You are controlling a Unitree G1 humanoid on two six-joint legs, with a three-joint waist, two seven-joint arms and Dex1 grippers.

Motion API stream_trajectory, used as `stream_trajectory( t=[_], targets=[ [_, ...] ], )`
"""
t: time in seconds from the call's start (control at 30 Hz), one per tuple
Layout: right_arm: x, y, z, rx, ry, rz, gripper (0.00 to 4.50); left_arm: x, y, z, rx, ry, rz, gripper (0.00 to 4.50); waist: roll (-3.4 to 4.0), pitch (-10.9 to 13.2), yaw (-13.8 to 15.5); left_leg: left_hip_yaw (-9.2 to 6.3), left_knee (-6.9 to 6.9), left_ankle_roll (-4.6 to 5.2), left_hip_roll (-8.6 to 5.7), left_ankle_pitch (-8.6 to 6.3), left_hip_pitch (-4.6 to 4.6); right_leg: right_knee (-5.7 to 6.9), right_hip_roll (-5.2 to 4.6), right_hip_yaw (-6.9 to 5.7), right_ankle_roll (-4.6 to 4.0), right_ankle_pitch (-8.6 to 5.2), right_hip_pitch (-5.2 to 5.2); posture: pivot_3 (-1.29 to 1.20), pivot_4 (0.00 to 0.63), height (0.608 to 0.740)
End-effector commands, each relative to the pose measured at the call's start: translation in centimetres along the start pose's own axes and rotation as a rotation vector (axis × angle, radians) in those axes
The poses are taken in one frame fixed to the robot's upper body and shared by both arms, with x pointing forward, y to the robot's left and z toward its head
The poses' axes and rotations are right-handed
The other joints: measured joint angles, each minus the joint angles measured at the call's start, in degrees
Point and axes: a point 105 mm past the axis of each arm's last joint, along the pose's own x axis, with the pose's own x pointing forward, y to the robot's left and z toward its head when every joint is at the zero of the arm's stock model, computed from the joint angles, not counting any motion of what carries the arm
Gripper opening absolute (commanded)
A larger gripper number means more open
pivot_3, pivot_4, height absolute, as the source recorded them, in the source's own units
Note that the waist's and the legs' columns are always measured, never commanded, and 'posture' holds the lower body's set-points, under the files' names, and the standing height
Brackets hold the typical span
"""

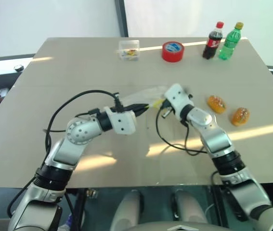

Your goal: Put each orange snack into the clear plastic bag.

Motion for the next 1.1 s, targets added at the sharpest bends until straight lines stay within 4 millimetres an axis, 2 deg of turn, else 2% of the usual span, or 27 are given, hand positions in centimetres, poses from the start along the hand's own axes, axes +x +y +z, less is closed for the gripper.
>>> stream_trajectory(
  t=[0.03,0.23,0.5,0.57,0.77,0.93,1.1],
  targets=[
    [0.1,1.0,1.8,-0.223,-0.105,0.021,0.04,-0.4,0.5,-0.1,0.030,-0.006,0.015,0.00,0.00,0.00,-0.44,0.07,0.00,0.00,0.05,0.00,0.04,0.03,0.06,0.06,0.00,0.00,0.00,0.00,0.150,0.740],
    [0.5,2.7,0.9,-0.397,-0.106,0.075,0.04,-0.6,-0.1,-1.2,0.005,0.032,0.019,0.00,-0.01,0.00,-0.27,0.07,0.04,0.01,0.06,0.00,0.07,0.05,0.07,0.08,0.00,0.00,0.05,0.00,0.150,0.740],
    [0.6,2.6,0.6,-0.444,-0.089,0.063,3.45,-0.8,-0.2,-1.9,-0.021,0.061,0.040,0.00,-0.01,0.00,0.09,0.03,0.05,0.01,0.06,0.00,0.06,0.03,0.07,0.05,0.00,0.00,0.07,0.00,0.150,0.740],
    [0.5,2.1,0.6,-0.473,-0.083,0.043,4.45,-0.8,0.0,-2.1,-0.034,0.072,0.053,0.00,-0.01,0.00,0.08,0.02,0.05,0.00,0.06,0.00,0.06,0.03,0.07,0.05,0.00,0.00,0.07,0.00,0.150,0.740],
    [0.0,-0.3,1.0,-0.527,-0.070,-0.067,4.45,-0.3,1.2,-3.2,-0.117,0.134,0.129,0.00,-0.01,0.00,0.09,0.02,0.05,0.00,0.05,0.00,0.06,0.05,0.07,0.04,0.00,0.00,0.07,0.00,0.150,0.740],
    [-1.7,-1.0,2.0,-0.400,-0.103,-0.018,4.45,-0.4,2.1,-5.1,-0.191,0.230,0.194,0.00,-0.01,-0.01,0.07,0.01,0.06,0.01,0.05,0.00,0.06,0.05,0.08,0.04,0.00,0.00,0.08,0.00,0.150,0.740],
    [-4.0,-2.8,2.1,-0.176,-0.076,-0.042,4.45,-0.3,2.7,-5.4,-0.217,0.229,0.220,0.00,-0.01,0.00,0.12,0.00,0.07,0.01,0.06,-0.01,0.04,0.03,0.06,0.03,0.00,0.00,0.09,0.00,0.150,0.740]
  ],
)
